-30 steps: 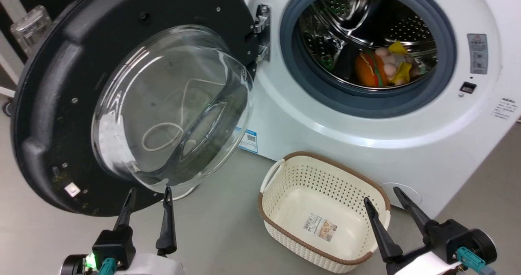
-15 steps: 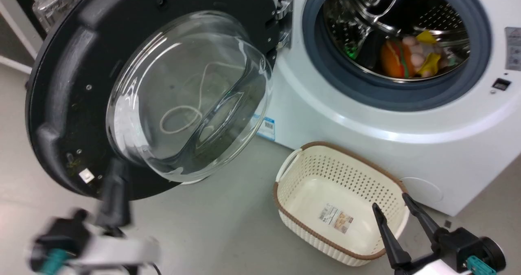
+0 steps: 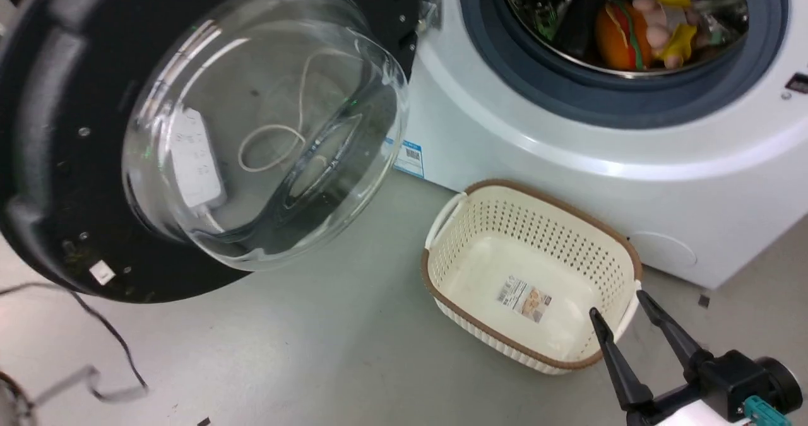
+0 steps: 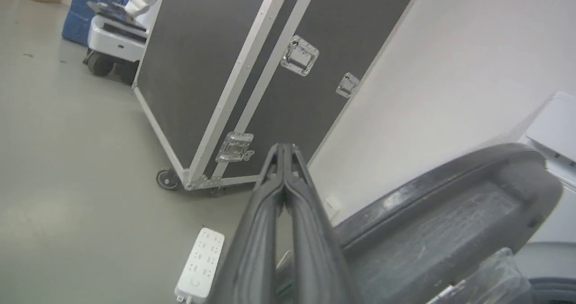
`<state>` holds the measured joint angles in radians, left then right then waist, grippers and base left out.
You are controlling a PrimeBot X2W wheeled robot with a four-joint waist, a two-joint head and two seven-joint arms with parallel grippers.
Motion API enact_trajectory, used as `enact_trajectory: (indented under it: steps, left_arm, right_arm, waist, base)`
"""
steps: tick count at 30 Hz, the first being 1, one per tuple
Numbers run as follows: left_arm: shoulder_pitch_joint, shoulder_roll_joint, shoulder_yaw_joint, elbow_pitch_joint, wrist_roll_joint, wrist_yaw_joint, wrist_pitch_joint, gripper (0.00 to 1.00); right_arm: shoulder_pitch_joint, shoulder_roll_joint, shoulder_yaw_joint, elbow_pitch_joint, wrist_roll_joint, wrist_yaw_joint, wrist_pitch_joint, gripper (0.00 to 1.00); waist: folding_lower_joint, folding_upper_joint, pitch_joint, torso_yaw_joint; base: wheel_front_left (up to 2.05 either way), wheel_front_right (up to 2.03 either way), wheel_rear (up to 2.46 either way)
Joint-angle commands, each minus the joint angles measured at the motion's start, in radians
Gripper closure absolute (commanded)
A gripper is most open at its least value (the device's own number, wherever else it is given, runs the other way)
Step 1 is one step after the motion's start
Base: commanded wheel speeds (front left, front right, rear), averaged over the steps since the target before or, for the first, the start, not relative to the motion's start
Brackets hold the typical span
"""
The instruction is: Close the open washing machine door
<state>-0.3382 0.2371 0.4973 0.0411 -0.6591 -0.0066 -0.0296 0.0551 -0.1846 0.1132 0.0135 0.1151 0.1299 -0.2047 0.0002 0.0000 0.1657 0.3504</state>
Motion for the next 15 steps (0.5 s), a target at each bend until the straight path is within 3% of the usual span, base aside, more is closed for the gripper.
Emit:
enact_trajectory:
  steps: [1, 3, 4, 5, 6, 9, 13, 14, 15]
  left_arm:
    - [-0.052, 0.046, 0.026, 0.062, -0.07, 0.017, 0.081, 1.0]
    - [-0.072, 0.057, 0.037, 0.092, -0.111, 0.028, 0.126, 1.0]
    - [-0.115, 0.063, 0.059, 0.147, -0.218, 0.056, 0.239, 1.0]
    - [-0.115, 0.063, 0.059, 0.147, -0.218, 0.056, 0.239, 1.0]
    - [-0.142, 0.072, 0.078, 0.187, -0.306, 0.091, 0.345, 1.0]
    - [-0.153, 0.086, 0.096, 0.208, -0.362, 0.113, 0.414, 1.0]
    - [-0.151, 0.086, 0.113, 0.209, -0.489, 0.117, 0.569, 1.0]
    - [-0.133, 0.078, 0.113, 0.192, -0.55, 0.106, 0.652, 1.0]
    - [-0.133, 0.078, 0.113, 0.192, -0.55, 0.106, 0.652, 1.0]
  right_arm:
    - [-0.015, -0.017, 0.007, -0.005, 0.014, 0.001, -0.013, 0.0]
    - [-0.017, -0.02, 0.009, -0.004, 0.017, 0.001, -0.015, 0.0]
    - [-0.021, -0.025, 0.011, -0.003, 0.022, 0.001, -0.019, 0.0]
    - [-0.021, -0.025, 0.011, -0.003, 0.022, 0.001, -0.019, 0.0]
    - [-0.024, -0.028, 0.014, 0.0, 0.028, 0.001, -0.024, 0.0]
    - [-0.025, -0.03, 0.021, 0.005, 0.036, 0.001, -0.028, 0.0]
    - [-0.026, -0.044, 0.038, 0.017, 0.05, 0.001, -0.036, 0.0]
    - [-0.026, -0.048, 0.04, 0.025, 0.058, 0.001, -0.04, 0.0]
    - [-0.026, -0.048, 0.04, 0.025, 0.058, 0.001, -0.04, 0.0]
  waist:
    - [-0.0002, 0.0, 0.017, -0.004]
    - [-0.0002, 0.0, 0.02, -0.004]
    - [-0.0002, 0.0, 0.027, -0.003]
    - [-0.0002, 0.0, 0.027, -0.003]
    - [-0.0002, 0.0, 0.032, 0.0]
    - [-0.0002, 0.0, 0.037, 0.002]
    - [-0.0002, 0.0, 0.038, 0.008]
    - [-0.0002, 0.0, 0.034, 0.011]
    - [-0.0002, 0.0, 0.034, 0.011]
  base:
    - [0.0, 0.0, 0.0]
    - [0.0, 0.0, 0.0]
    - [0.0, 0.0, 0.0]
    - [0.0, 0.0, 0.0]
    - [0.0, 0.0, 0.0]
    - [0.0, 0.0, 0.0]
    - [0.0, 0.0, 0.0]
    - [0.0, 0.0, 0.0]
    - [0.0, 0.0, 0.0]
